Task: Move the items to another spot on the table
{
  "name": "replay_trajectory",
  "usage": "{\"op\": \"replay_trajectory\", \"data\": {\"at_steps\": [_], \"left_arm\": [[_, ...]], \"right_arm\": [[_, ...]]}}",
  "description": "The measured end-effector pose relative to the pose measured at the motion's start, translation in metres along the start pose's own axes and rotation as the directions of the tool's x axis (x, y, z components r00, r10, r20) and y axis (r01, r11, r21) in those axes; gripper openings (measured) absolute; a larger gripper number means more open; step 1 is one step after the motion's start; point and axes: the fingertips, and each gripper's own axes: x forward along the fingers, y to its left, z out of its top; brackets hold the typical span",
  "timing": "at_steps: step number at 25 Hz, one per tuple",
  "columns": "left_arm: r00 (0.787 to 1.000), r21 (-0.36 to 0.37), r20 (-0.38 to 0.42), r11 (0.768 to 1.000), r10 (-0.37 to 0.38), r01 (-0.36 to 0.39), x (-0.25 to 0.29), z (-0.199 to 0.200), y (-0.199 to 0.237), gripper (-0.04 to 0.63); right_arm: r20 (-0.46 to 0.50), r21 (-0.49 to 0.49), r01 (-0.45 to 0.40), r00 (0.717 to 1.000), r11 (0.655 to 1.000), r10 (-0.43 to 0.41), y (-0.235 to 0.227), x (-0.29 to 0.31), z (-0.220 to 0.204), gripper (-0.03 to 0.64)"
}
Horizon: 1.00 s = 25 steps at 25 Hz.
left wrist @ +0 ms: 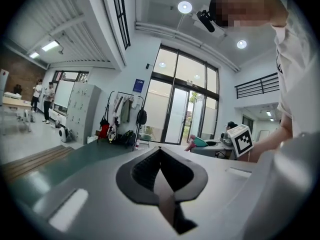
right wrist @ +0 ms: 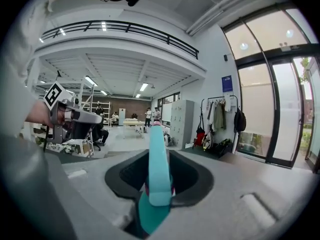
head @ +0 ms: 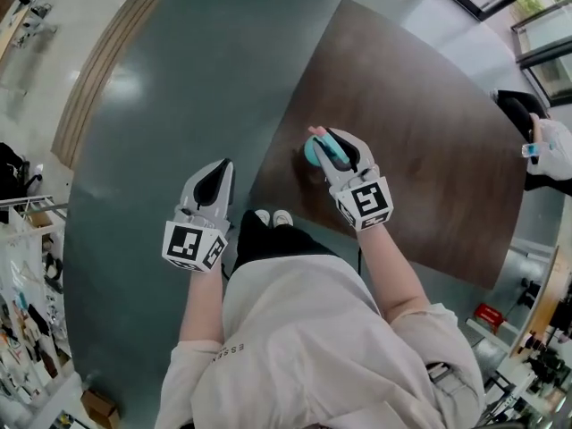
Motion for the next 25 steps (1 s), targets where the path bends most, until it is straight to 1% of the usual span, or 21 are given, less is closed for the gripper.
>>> {"op": "replay_trajectory", "data": {"at_steps": [4, 8, 11, 14, 19, 20, 23, 25], "left_arm": [[0.996, 0.013, -0.048, 0.997, -0.077, 0.078, 0.032, -0.006, 0.008, 0.016], [0.990, 0.035, -0.059, 0.991, -0.125, 0.127, 0.051, -0.006, 0.026, 0.015], [0.985, 0.030, -0.071, 0.987, -0.156, 0.158, 0.055, -0.012, 0.041, 0.017], [0.982, 0.017, -0.073, 0.984, -0.176, 0.178, 0.058, -0.017, 0.048, 0.015], [0.970, 0.013, -0.087, 0.973, -0.228, 0.230, 0.065, -0.014, 0.039, 0.015], [0.968, 0.013, -0.087, 0.971, -0.237, 0.239, 0.065, -0.011, 0.038, 0.015], [0.960, 0.014, -0.091, 0.964, -0.265, 0.267, 0.062, -0.005, 0.033, 0.017], [0.954, 0.011, -0.102, 0.958, -0.283, 0.286, 0.060, -0.003, 0.027, 0.015]], "right_arm": [[-0.026, 0.041, 0.071, 0.997, 0.997, -0.070, -0.017, 0.013, -0.019, 0.103], [-0.031, 0.083, 0.132, 0.991, 0.988, -0.130, -0.023, 0.022, -0.034, 0.103], [-0.012, 0.096, 0.168, 0.986, 0.981, -0.168, -0.019, 0.029, -0.035, 0.103], [-0.013, 0.108, 0.177, 0.984, 0.978, -0.176, -0.019, 0.038, -0.033, 0.103], [-0.039, 0.184, 0.185, 0.983, 0.965, -0.181, -0.023, 0.035, -0.039, 0.106], [-0.041, 0.196, 0.184, 0.983, 0.963, -0.180, -0.023, 0.034, -0.039, 0.114], [-0.038, 0.220, 0.198, 0.980, 0.955, -0.194, -0.020, 0.027, -0.035, 0.201], [-0.036, 0.232, 0.227, 0.974, 0.946, -0.225, -0.020, 0.017, -0.030, 0.207]]}}
